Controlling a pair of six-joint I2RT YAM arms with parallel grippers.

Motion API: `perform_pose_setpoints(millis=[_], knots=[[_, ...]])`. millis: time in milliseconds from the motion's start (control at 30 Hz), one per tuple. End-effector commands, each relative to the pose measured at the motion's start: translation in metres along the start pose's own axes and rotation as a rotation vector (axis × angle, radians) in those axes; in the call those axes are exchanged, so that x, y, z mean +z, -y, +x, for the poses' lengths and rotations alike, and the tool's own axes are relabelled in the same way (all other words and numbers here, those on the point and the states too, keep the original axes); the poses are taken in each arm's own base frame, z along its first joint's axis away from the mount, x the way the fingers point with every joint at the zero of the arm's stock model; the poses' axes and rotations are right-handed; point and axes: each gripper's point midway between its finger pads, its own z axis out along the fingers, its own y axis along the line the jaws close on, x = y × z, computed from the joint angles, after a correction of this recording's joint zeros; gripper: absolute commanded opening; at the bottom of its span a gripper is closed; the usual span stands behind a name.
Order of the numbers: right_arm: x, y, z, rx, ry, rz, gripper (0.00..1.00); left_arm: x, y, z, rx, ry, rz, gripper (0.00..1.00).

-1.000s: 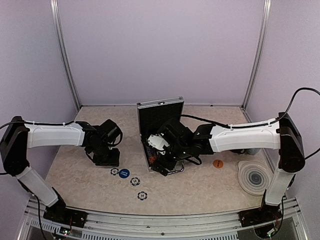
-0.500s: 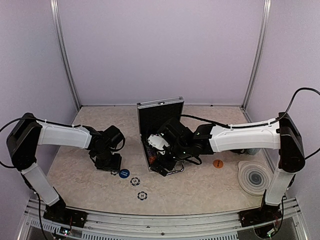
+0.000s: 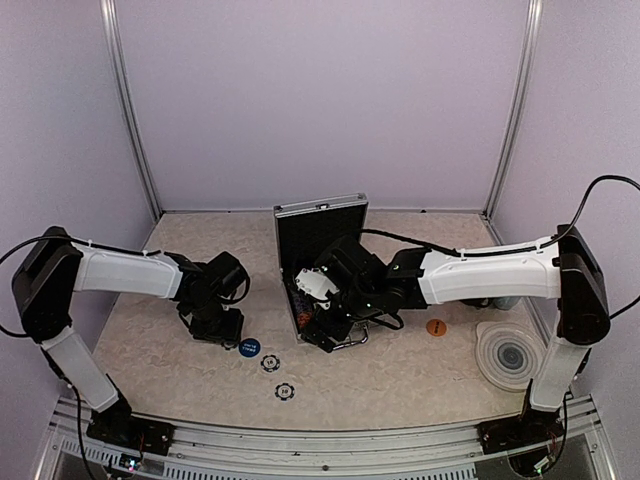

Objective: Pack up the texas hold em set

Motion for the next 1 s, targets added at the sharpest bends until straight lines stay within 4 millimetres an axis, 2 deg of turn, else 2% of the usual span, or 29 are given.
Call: perform_pose_setpoints(millis=[0, 500, 667, 900, 967], knots=[[-0.001, 0.003, -0.01, -0.002, 0.018, 0.009, 0.99, 0.009, 0.003, 0.042, 0.039, -0.155, 0.038, 0.58], [-0.002, 0.004, -0.011, -0.003, 0.015, 0.017, 0.99, 0.007, 0.008, 0.041, 0.043, -0.149, 0.057, 0.37], [-0.003, 0.004, -0.012, -0.003, 0.014, 0.014, 0.99, 0.004, 0.011, 0.035, 0.038, -0.127, 0.062, 0.37], [-0.002, 0.004, -0.013, -0.003, 0.01, 0.015, 0.99, -0.01, 0.013, 0.014, 0.039, -0.056, 0.05, 0.39], [-0.002, 0.004, -0.014, -0.003, 0.012, 0.016, 0.99, -0.013, 0.014, 0.012, 0.04, -0.049, 0.053, 0.37]])
